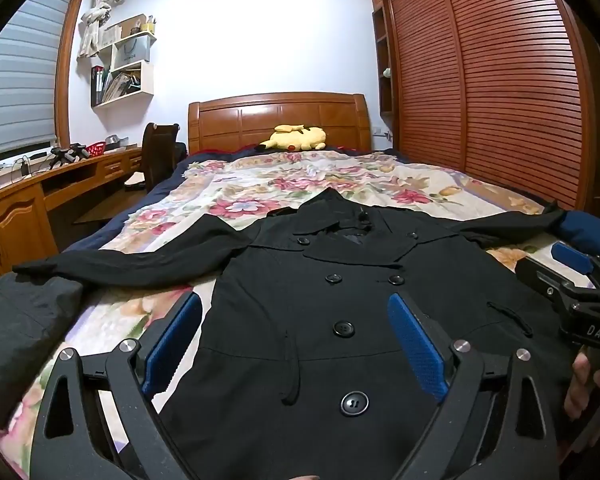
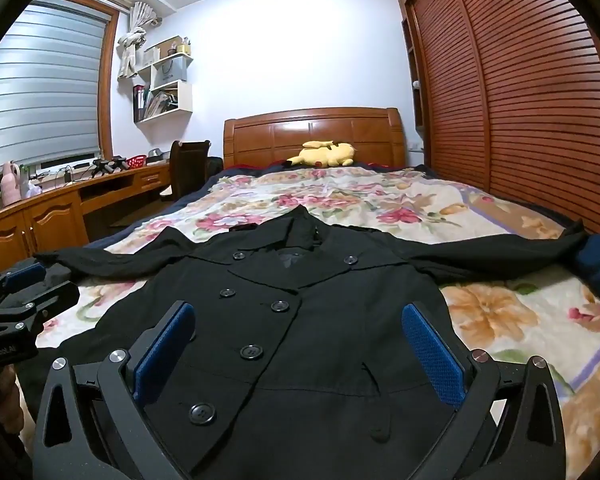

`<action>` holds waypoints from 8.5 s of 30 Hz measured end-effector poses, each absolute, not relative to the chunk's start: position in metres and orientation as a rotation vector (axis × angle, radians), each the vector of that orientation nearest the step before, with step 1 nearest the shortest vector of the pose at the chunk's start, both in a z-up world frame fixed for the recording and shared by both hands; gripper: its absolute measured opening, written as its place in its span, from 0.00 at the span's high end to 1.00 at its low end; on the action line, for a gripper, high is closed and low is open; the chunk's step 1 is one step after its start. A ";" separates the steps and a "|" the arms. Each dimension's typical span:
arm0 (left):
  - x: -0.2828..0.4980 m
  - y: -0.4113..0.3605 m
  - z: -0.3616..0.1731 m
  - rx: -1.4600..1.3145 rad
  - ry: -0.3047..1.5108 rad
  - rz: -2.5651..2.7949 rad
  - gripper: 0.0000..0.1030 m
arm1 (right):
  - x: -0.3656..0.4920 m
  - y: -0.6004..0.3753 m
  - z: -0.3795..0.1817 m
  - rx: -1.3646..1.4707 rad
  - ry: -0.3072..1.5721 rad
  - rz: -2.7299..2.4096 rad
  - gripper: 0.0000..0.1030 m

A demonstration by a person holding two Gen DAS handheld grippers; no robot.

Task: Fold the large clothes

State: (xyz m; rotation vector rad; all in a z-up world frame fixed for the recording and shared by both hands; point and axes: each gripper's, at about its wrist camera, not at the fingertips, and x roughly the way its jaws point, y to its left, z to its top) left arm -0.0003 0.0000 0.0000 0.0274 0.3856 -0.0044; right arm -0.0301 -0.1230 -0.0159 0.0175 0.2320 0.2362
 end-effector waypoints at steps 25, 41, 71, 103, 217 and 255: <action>-0.001 0.000 0.000 0.029 0.381 -0.004 0.08 | -0.029 -0.123 -0.016 0.017 0.227 0.232 0.00; -0.001 0.000 0.000 0.030 0.378 -0.004 0.08 | -0.027 -0.124 -0.016 0.018 0.222 0.233 0.00; -0.001 0.000 0.000 0.031 0.377 -0.004 0.08 | -0.028 -0.123 -0.017 0.017 0.222 0.233 0.00; 0.031 0.105 0.007 0.004 0.513 0.078 0.08 | 0.011 -0.081 0.012 -0.058 0.196 0.405 0.00; 0.100 0.011 -0.020 0.052 0.634 -0.162 0.57 | 0.059 -0.131 0.011 -0.123 0.423 0.326 0.00; 0.074 0.090 -0.030 -0.020 0.610 -0.056 0.21 | 0.138 -0.101 -0.046 -0.191 0.682 0.543 0.17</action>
